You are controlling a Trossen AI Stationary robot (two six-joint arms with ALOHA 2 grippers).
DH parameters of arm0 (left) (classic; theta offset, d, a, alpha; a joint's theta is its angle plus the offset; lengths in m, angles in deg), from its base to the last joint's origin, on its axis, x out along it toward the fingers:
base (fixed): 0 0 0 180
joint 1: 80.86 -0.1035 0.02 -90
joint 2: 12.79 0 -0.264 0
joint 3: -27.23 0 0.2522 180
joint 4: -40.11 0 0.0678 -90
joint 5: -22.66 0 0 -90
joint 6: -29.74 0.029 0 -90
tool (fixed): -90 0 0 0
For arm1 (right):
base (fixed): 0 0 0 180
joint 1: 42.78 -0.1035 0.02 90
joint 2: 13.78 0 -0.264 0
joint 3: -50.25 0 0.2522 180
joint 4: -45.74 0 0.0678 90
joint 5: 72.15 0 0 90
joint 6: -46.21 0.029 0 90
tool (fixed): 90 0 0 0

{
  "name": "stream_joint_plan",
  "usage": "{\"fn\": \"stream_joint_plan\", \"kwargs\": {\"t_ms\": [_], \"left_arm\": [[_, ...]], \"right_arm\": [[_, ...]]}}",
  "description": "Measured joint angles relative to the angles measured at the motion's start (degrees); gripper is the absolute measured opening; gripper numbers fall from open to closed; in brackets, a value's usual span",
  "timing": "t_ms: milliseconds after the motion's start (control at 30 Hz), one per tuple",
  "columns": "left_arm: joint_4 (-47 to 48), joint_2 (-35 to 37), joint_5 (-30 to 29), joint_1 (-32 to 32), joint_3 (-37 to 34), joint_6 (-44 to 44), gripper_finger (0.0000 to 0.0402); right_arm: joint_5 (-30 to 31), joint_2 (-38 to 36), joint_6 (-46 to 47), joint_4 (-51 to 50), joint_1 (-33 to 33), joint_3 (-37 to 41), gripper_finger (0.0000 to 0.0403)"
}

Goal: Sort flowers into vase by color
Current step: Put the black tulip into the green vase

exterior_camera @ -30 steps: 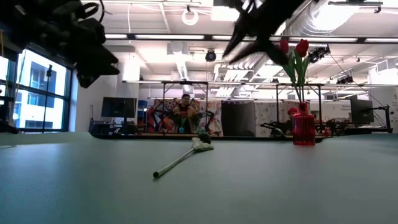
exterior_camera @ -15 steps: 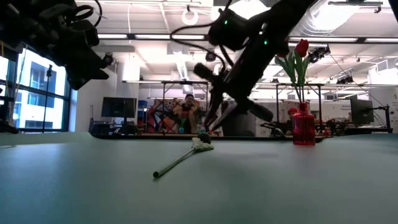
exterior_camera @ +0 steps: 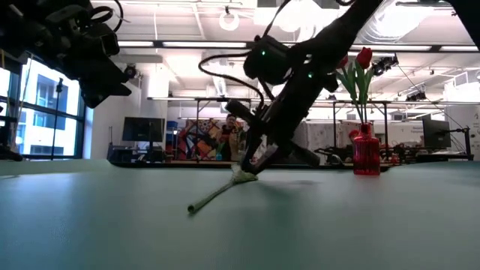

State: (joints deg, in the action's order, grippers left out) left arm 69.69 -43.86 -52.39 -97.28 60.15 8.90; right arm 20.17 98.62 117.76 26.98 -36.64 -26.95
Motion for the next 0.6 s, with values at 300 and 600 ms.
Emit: {"fn": "stream_joint_plan", "kwargs": {"t_ms": [300,600], "left_arm": [[-0.02,0.01,-0.19,0.0,0.0,-0.69,0.0126],[-0.07,0.0,-2.56,0.02,0.0,-0.05,0.0126]], "right_arm": [[-2.82,0.41,-4.11,-0.41,1.41,-0.11,0.0034],[-1.72,-7.63,-10.18,-0.48,-0.23,-2.18,0.0003]]}}
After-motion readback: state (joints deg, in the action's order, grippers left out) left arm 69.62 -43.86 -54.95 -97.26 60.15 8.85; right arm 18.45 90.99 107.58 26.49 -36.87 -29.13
